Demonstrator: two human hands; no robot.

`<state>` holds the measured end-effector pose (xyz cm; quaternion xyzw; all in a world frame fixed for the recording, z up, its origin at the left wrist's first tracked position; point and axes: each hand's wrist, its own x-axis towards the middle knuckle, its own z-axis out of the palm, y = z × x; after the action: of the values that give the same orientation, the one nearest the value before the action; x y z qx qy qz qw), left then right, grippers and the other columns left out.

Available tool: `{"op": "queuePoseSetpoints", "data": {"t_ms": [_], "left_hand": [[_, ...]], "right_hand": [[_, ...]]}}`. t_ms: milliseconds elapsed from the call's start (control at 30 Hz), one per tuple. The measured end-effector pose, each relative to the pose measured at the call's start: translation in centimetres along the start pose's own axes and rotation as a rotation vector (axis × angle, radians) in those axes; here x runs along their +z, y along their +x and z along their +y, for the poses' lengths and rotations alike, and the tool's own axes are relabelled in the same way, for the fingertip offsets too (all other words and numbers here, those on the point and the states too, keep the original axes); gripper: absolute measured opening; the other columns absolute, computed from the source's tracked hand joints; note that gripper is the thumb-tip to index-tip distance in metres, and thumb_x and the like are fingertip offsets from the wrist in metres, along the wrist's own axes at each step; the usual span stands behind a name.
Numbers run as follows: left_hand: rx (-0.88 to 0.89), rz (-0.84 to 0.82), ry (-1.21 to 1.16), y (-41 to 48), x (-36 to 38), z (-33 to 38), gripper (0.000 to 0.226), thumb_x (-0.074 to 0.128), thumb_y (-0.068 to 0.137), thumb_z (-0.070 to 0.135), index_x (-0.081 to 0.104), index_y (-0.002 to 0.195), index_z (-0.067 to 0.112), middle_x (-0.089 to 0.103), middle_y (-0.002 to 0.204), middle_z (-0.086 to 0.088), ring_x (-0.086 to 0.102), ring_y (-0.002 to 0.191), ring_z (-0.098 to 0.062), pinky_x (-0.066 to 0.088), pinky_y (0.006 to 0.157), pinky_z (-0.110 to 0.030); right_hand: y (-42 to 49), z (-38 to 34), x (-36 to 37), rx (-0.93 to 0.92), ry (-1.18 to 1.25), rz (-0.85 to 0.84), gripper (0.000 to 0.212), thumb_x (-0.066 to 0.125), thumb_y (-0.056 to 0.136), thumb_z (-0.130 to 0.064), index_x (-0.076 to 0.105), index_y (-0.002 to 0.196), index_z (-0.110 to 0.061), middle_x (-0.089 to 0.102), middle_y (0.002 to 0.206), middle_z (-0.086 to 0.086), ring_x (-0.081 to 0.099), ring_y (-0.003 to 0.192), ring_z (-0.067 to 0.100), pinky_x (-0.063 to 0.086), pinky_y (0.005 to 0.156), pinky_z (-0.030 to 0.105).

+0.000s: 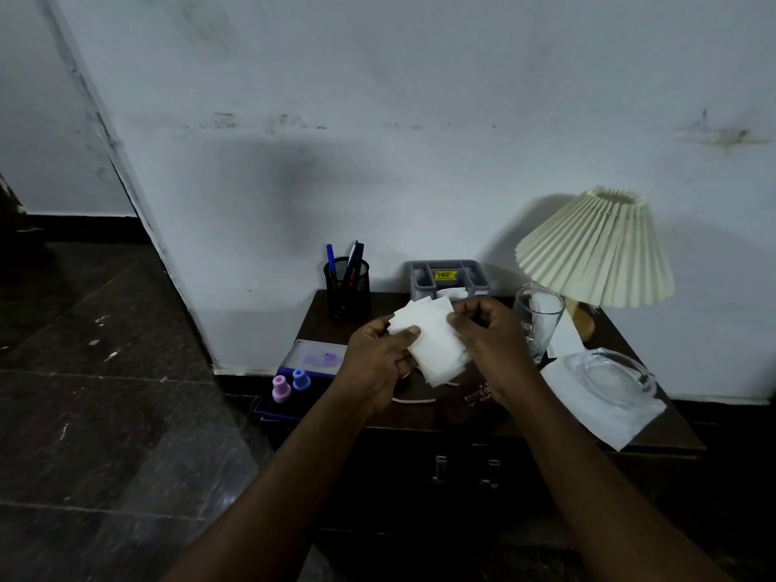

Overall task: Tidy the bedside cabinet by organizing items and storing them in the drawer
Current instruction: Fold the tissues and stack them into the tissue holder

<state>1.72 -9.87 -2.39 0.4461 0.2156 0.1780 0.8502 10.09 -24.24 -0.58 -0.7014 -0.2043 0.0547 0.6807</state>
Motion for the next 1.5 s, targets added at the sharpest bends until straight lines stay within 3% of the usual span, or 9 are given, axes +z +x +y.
{"op": "queuePoseSetpoints", "data": {"t_ms": [200, 300, 367, 600, 733, 933, 1233, 1367, 1500], "left_hand": [[-0.006, 0.065, 0.007, 0.4, -0.8, 0.2, 0.031, 0.071, 0.090, -0.008, 0.066, 0.117, 0.007, 0.075, 0.115, -0.016, 0.076, 0.100, -0.033, 0.065, 0.071, -0.043], [0.013, 0.049, 0.047, 0.5, -0.8, 0.1, 0.033, 0.073, 0.088, -0.007, 0.067, 0.118, 0.005, 0.076, 0.115, -0.018, 0.077, 0.097, -0.033, 0.065, 0.076, -0.047], [0.021, 0.029, 0.077, 0.3, -0.4, -0.2, 0.031, 0.074, 0.087, -0.006, 0.069, 0.116, 0.004, 0.076, 0.114, -0.020, 0.076, 0.098, -0.034, 0.061, 0.086, -0.051], [0.044, -0.041, 0.066, -0.7, 0.1, -0.1, 0.026, 0.073, 0.088, -0.004, 0.074, 0.112, 0.005, 0.080, 0.103, -0.014, 0.079, 0.088, -0.028, 0.063, 0.065, -0.033], [0.041, -0.042, 0.066, -0.8, 0.1, 0.0, 0.028, 0.071, 0.091, -0.002, 0.070, 0.119, 0.002, 0.079, 0.108, -0.016, 0.078, 0.093, -0.030, 0.064, 0.069, -0.036], [0.018, -0.071, 0.038, -1.1, 0.5, 0.4, 0.041, 0.082, 0.081, 0.022, 0.072, 0.117, 0.004, 0.078, 0.109, -0.018, 0.078, 0.098, -0.032, 0.064, 0.073, -0.038], [0.022, 0.106, 0.067, -0.4, 0.0, 0.3, 0.031, 0.069, 0.094, -0.001, 0.065, 0.125, -0.003, 0.076, 0.114, -0.021, 0.076, 0.100, -0.036, 0.063, 0.085, -0.048], [0.069, 0.149, 0.074, 0.0, -0.6, 0.7, 0.015, 0.067, 0.095, -0.003, 0.069, 0.107, 0.007, 0.076, 0.103, -0.010, 0.077, 0.087, -0.024, 0.063, 0.062, -0.034], [0.094, 0.174, 0.108, 0.3, -1.0, 0.7, 0.016, 0.069, 0.095, -0.002, 0.070, 0.100, 0.013, 0.075, 0.109, -0.010, 0.074, 0.102, -0.028, 0.064, 0.068, -0.036]], "right_hand": [[0.5, -2.0, -2.3, -0.289, 0.024, 0.154, 0.011, 0.069, 0.093, -0.017, 0.066, 0.088, -0.026, 0.067, 0.086, -0.010, 0.061, 0.080, 0.004, 0.049, 0.074, 0.021], [0.1, -3.1, -2.6, -0.196, 0.295, -0.051, 0.009, 0.075, 0.087, -0.019, 0.073, 0.090, -0.027, 0.070, 0.086, -0.007, 0.063, 0.081, 0.006, 0.052, 0.071, 0.019], [-0.3, -2.5, -1.8, -0.160, 0.134, -0.142, 0.008, 0.077, 0.087, -0.017, 0.074, 0.088, -0.025, 0.071, 0.083, -0.005, 0.062, 0.076, 0.005, 0.051, 0.066, 0.018], [-0.1, -0.1, 0.0, -0.123, -0.170, -0.082, 0.019, 0.079, 0.089, -0.011, 0.073, 0.083, -0.028, 0.075, 0.082, -0.011, 0.068, 0.080, 0.006, 0.053, 0.078, 0.029], [-0.1, 0.4, 0.1, -0.097, -0.203, -0.055, 0.013, 0.079, 0.088, -0.015, 0.074, 0.085, -0.026, 0.076, 0.087, -0.005, 0.072, 0.087, 0.018, 0.057, 0.083, 0.042], [-0.2, 0.5, 0.2, -0.127, -0.264, -0.026, 0.020, 0.078, 0.089, -0.016, 0.070, 0.081, -0.033, 0.074, 0.086, -0.009, 0.069, 0.084, 0.011, 0.053, 0.078, 0.032], [-0.1, 0.1, -0.9, 0.056, -0.008, -0.148, 0.024, 0.083, 0.086, -0.010, 0.071, 0.103, -0.022, 0.074, 0.100, 0.006, 0.071, 0.086, 0.017, 0.057, 0.064, 0.027], [0.1, -0.4, -2.2, 0.087, -0.013, -0.184, 0.026, 0.079, 0.085, 0.002, 0.069, 0.102, -0.014, 0.071, 0.087, 0.013, 0.066, 0.072, 0.023, 0.057, 0.057, 0.030], [0.2, -0.7, -2.9, 0.039, -0.041, -0.138, 0.023, 0.080, 0.086, -0.001, 0.068, 0.101, -0.013, 0.065, 0.083, 0.010, 0.063, 0.059, 0.014, 0.053, 0.055, 0.026]]}}
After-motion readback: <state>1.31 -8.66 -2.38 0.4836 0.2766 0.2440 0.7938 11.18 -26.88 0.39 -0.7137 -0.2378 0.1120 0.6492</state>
